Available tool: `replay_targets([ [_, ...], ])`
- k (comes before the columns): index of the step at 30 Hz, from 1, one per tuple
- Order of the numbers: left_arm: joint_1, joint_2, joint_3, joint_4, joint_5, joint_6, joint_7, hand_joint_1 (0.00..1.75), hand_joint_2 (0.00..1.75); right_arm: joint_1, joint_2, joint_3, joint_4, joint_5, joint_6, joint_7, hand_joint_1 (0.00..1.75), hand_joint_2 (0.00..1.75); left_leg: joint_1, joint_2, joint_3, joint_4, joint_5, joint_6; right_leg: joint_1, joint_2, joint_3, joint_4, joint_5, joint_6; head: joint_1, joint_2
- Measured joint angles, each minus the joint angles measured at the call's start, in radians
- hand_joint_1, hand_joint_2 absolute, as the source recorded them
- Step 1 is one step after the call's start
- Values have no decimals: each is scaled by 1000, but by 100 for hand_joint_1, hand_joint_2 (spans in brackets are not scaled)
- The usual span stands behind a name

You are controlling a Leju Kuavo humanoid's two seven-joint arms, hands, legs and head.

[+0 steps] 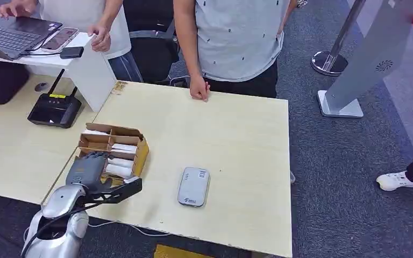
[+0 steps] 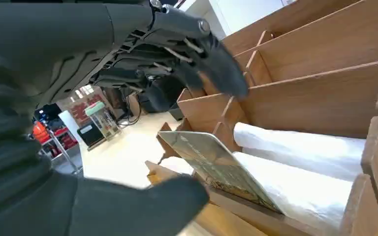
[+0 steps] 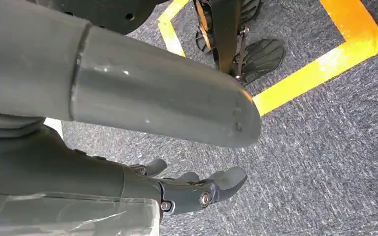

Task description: Pass the card to the sensor for recognition and then transmit it.

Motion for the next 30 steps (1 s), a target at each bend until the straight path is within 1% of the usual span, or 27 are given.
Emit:
replay_targets([
  [24, -1, 3, -14, 0, 11, 7, 0, 175, 175, 0, 0, 0, 0, 4, 0, 0, 0, 0, 0, 0, 0, 0, 0, 0, 0, 0, 0, 0, 0, 0, 0, 0],
  [28, -9, 3, -14, -1, 41, 28, -5, 175, 175, 0, 0, 0, 0, 3, 0, 2, 0, 0, 0, 0, 0, 0, 0, 0, 0, 0, 0, 0, 0, 0, 0, 0],
  [30, -28, 4, -14, -8, 66, 40, -15, 175, 175, 0, 0, 0, 0, 3, 0, 2, 0, 0, 0, 0, 0, 0, 0, 0, 0, -1, 0, 0, 0, 0, 0, 0],
])
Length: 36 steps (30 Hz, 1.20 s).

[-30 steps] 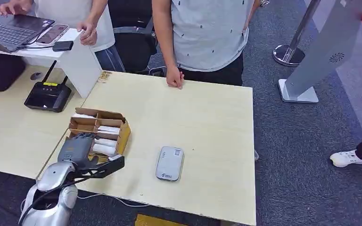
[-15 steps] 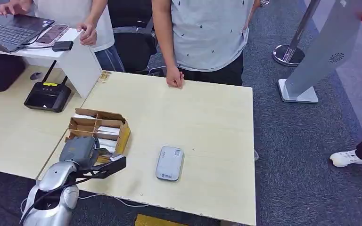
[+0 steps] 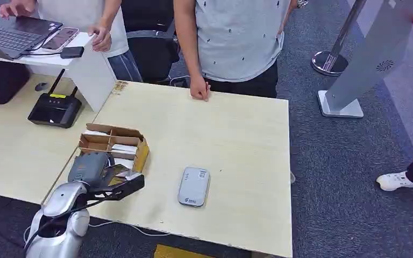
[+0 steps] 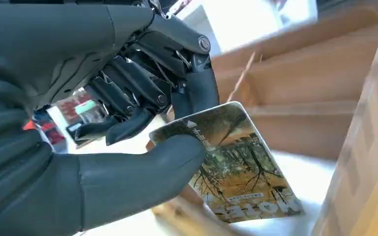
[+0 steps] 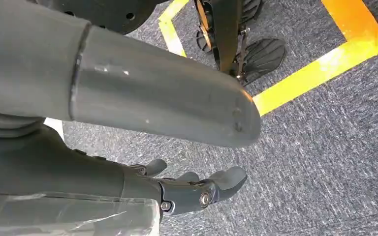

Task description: Pass the card to the sensor for recognition and then transmit it.

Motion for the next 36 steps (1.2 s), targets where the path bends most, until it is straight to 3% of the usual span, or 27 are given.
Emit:
replay_targets([
  [7, -97, 26, 0, -43, 46, 4, -10, 175, 175, 0, 0, 0, 0, -6, -2, 0, 0, 0, 0, 0, 0, 0, 0, 0, 0, 0, 0, 0, 0, 0, 0, 0],
  [26, -155, 57, 9, -56, 87, -13, -19, 175, 175, 0, 0, 1, 0, 5, 0, 0, 0, 0, 0, 0, 0, 0, 0, 0, 0, 0, 0, 0, 0, 0, 0, 0],
  [32, -192, 51, 44, -55, 96, 7, -16, 175, 175, 0, 0, 8, 0, 26, 2, 2, 0, 0, 0, 0, 0, 0, 0, 0, 0, 0, 0, 0, 0, 0, 0, 0],
  [36, -268, 34, 95, -25, 48, 26, -11, 175, 175, -1, 1, 23, 0, 48, 6, 1, 0, 0, 0, 0, 0, 0, 0, 0, 0, 0, 0, 0, 0, 0, 0, 0],
])
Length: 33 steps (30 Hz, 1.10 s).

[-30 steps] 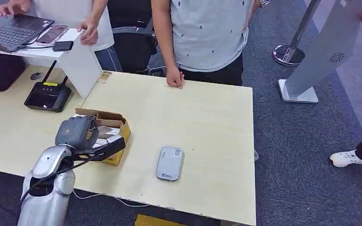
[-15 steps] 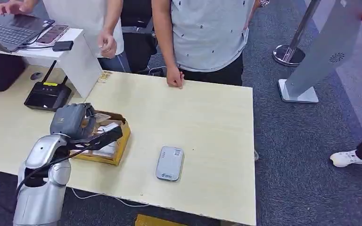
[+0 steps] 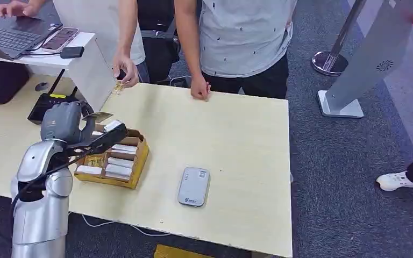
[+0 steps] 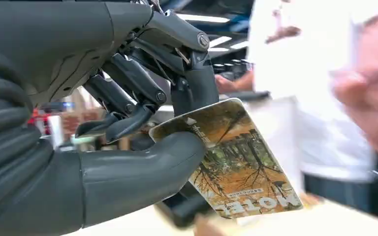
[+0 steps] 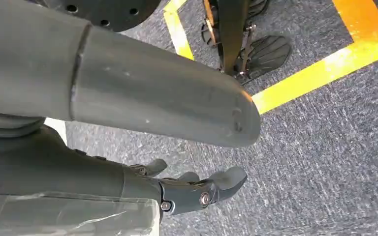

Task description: Pass the card to the sensor for recognition and then transmit it.

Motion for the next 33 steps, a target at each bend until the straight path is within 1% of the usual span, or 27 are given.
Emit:
replay_targets([
  [7, -124, -46, 30, 137, -83, 12, -16, 175, 175, -3, 0, 18, 0, 39, 10, -2, 0, 0, 0, 0, 0, 0, 0, 0, 0, 0, 0, 0, 1, 0, 0, 0],
  [12, -191, -72, 30, 223, -102, 22, -15, 175, 175, -6, 0, 25, 2, 56, 11, -2, 0, 0, 0, 0, 0, 0, 0, 0, 0, 0, 0, 0, 1, 0, 0, 0],
  [18, -261, -91, 30, 297, -125, 22, -10, 175, 175, -7, 0, 28, 3, 75, 13, -2, 0, 0, 0, 0, 0, 0, 0, 0, 0, 0, 0, 0, 1, 0, 0, 0],
  [23, -287, -104, 30, 336, -133, 22, -10, 175, 175, -8, 0, 28, 3, 81, 13, -2, 0, 0, 0, 0, 0, 0, 0, 0, 0, 0, 0, 0, 1, 0, 0, 0],
  [33, -300, -114, 30, 366, -134, 24, -10, 175, 175, -8, 0, 28, 4, 82, 13, -3, 0, 0, 0, 0, 0, 0, 0, 0, 0, 1, 0, 0, 0, 0, 0, 0],
])
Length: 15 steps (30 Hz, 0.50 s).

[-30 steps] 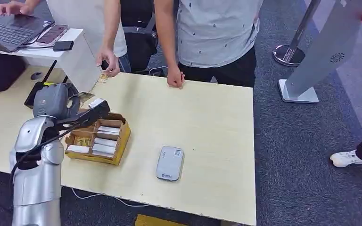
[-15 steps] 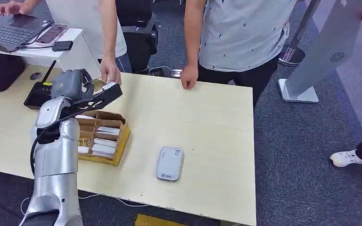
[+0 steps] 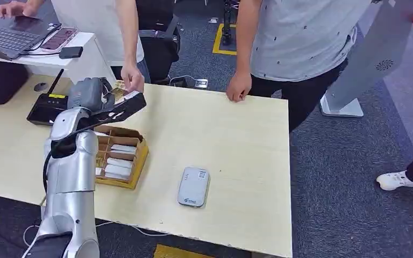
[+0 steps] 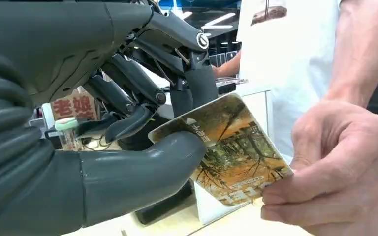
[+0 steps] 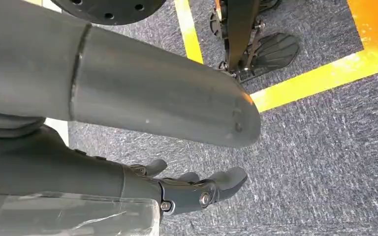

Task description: Pass the card to the sensor for recognition and then transmit it.

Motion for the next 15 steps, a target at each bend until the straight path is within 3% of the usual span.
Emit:
replay_targets([
  [15, -31, -19, -9, 53, -10, 4, 2, 175, 175, -2, 0, 0, 2, 18, 6, 0, 0, 0, 0, 0, 0, 0, 0, 0, 0, 0, 0, 0, 0, 0, 0, 0],
])
